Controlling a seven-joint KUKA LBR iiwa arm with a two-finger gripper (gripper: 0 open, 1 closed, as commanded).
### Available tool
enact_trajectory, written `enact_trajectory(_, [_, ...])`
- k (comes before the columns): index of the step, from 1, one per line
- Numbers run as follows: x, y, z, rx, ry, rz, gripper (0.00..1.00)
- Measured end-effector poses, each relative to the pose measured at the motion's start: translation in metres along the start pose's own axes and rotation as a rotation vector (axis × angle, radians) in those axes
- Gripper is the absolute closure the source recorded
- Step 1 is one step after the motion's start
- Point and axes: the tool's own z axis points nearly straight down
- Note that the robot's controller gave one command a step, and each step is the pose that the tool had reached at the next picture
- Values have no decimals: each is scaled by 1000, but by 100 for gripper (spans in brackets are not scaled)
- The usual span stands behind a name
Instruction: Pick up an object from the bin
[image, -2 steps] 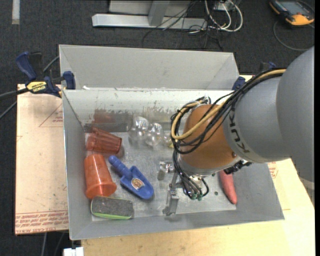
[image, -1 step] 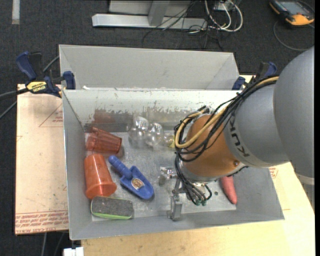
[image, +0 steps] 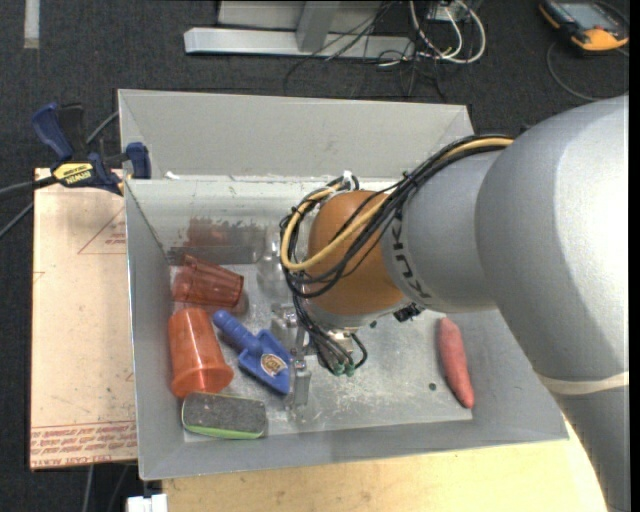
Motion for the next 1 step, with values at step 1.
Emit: enact_trajectory(1, [-13, 48, 1, 8, -12, -127, 0])
